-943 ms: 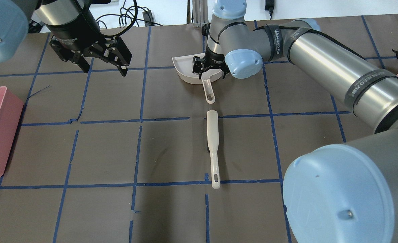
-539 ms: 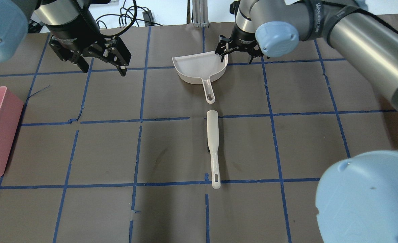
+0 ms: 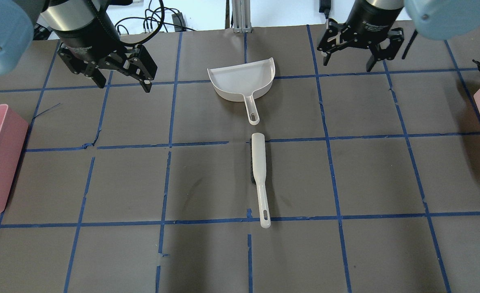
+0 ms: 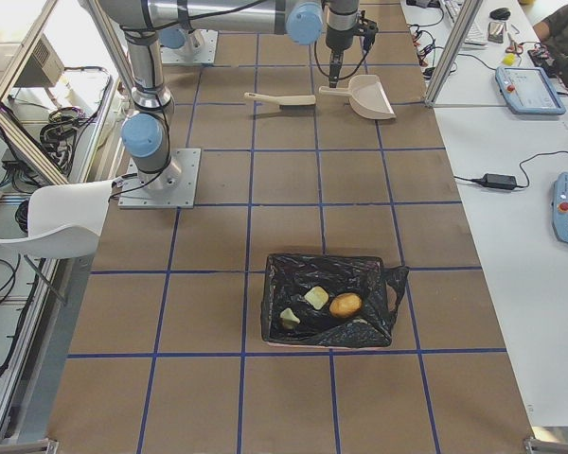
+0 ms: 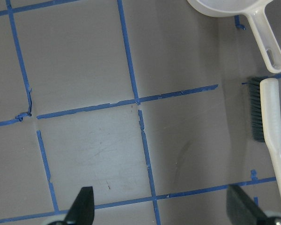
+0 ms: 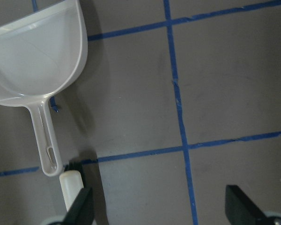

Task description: Sweep and dump trash in nearest bin

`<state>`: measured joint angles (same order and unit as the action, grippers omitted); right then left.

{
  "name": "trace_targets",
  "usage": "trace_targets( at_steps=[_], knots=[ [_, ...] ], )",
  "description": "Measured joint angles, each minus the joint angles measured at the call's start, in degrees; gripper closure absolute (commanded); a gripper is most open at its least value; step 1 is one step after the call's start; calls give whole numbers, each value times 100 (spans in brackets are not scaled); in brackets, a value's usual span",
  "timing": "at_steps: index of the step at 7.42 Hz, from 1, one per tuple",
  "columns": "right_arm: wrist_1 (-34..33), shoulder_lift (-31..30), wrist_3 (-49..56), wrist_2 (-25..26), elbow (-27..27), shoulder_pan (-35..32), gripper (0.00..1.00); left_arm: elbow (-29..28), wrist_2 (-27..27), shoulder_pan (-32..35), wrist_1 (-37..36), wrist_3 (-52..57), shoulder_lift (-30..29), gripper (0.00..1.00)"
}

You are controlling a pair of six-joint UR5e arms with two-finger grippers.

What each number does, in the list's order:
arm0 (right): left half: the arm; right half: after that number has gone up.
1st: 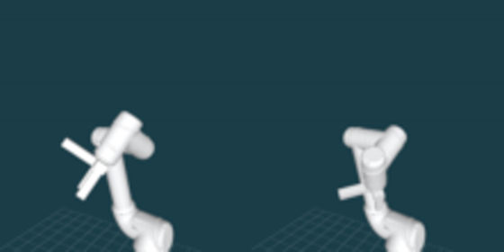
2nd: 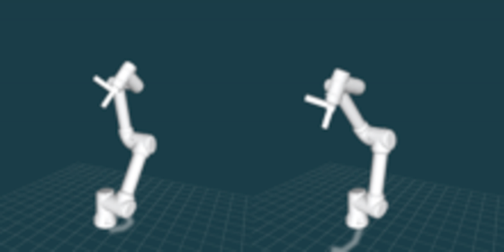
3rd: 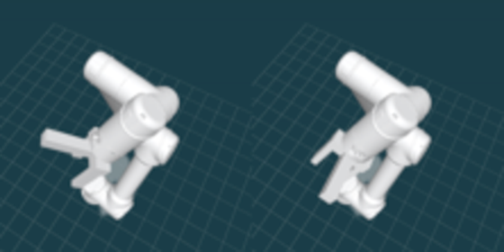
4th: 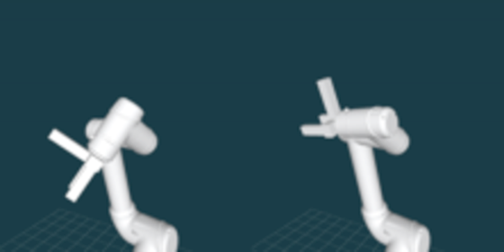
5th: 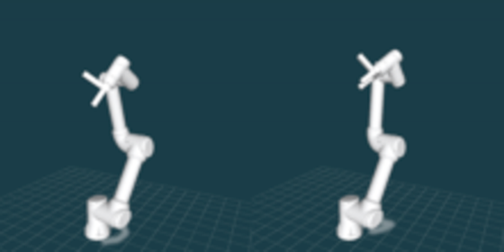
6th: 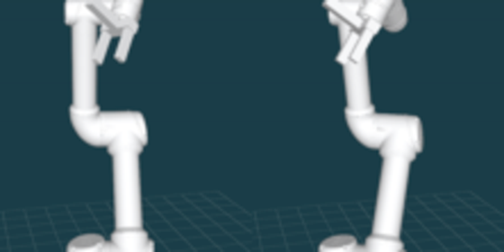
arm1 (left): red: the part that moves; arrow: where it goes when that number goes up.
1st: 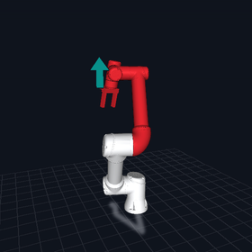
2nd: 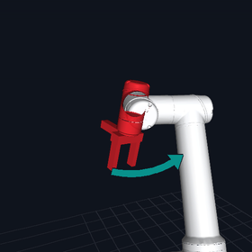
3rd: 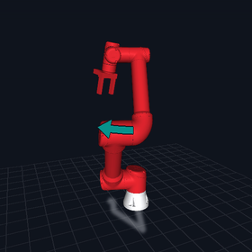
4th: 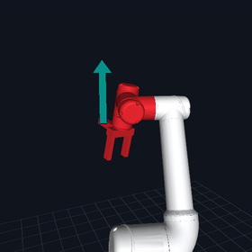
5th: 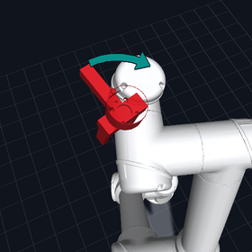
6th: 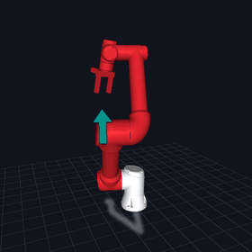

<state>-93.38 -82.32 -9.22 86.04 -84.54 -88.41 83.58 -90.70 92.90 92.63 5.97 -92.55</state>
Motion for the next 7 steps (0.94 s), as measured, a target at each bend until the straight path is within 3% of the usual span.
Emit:
trace_targets(
  at_steps=[2,7],
  knots=[
    [74,-436,242,28,-482,156,0,0,0,0,0,0,0,0],
    [61,-530,203,34,-546,166,0,0,0,0,14,0,0,0]
  ],
)
